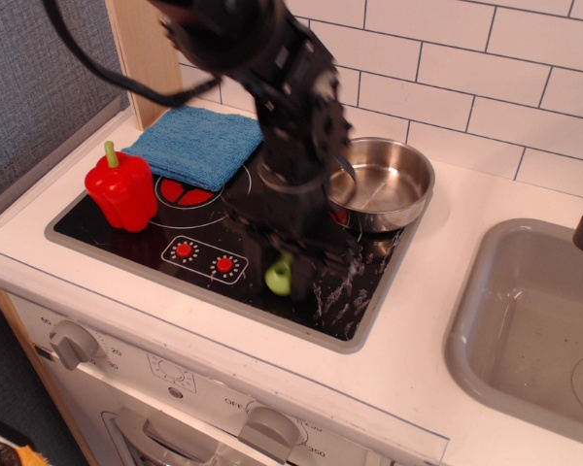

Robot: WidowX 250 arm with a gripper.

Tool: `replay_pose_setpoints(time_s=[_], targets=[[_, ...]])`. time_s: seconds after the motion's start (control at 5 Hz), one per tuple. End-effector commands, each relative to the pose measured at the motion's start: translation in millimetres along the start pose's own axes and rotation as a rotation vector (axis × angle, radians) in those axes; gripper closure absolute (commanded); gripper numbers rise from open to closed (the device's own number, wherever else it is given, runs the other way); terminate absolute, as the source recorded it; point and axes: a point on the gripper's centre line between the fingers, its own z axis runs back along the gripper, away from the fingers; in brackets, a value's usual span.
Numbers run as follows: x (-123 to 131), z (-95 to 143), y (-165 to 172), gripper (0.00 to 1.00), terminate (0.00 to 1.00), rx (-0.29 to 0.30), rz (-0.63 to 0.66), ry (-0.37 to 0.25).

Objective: Put the green spatula on the blue rag.

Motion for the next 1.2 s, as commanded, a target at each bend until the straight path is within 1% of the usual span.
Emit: replay_pose_setpoints(time_s=[0.0, 0.2, 0.4, 0.6, 0.8, 1.0], targets=[[47.3, 77.5, 70.6, 1.0, 0.0, -0.007, -0.134, -0.067], [58.4, 74.9, 116.6, 1.0, 0.0, -0.011, -0.134, -0.044], [65.1, 60.9, 148.1, 1.0, 0.0, -0.007, -0.134, -0.011], [69.3, 42.7, 161.0, 1.0, 0.0, -0.005, -0.161, 0.022], [76.5, 22.9, 167.8, 1.0, 0.0, 0.028, -0.18, 0.04], [86.0, 8.0, 176.9, 1.0, 0.0, 0.041, -0.192, 0.032]])
